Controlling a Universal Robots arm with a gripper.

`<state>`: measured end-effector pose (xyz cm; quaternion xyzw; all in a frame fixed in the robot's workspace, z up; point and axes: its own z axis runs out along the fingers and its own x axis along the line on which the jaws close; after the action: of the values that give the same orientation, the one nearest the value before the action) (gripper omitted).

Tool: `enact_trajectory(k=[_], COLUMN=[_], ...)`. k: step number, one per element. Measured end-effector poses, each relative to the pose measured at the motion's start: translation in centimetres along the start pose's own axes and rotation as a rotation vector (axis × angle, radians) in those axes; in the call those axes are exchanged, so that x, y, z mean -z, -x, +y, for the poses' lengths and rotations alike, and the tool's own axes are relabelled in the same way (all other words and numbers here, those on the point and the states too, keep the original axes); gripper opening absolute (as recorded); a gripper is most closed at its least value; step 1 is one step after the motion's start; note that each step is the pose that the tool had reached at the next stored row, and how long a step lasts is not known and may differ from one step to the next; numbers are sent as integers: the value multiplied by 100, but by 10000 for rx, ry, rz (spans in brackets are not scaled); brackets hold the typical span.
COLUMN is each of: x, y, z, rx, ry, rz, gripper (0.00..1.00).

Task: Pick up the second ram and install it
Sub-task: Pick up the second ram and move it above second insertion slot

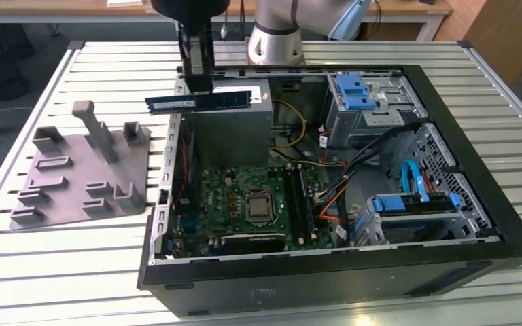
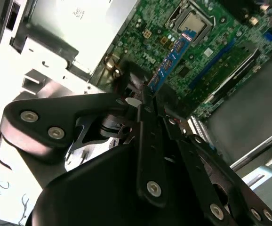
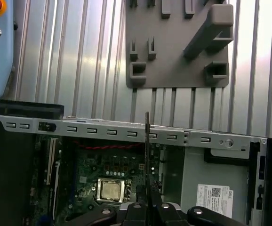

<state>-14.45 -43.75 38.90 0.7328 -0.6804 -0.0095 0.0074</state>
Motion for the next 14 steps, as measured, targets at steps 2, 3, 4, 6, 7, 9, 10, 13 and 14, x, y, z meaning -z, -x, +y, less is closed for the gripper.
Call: enact_trajectory(k=[2,3,4,6,7,9,10,13,14], x=[2,2,3,4,5,6,6,7,7], y=[-7,-10,-13,-20,-23,-28,-31,-40,-43], z=[-89,-134,-179,-271,-308,-377,-416,-536,-577], rx=[0,1,0,1,0,0,1,0,0], ry=[13,20,28,41,46,55,59,77,84], rz=[0,-1,-2,-4,-3,-4,-5,-6,-6], gripper=[14,14,14,14,14,14,14,14,14])
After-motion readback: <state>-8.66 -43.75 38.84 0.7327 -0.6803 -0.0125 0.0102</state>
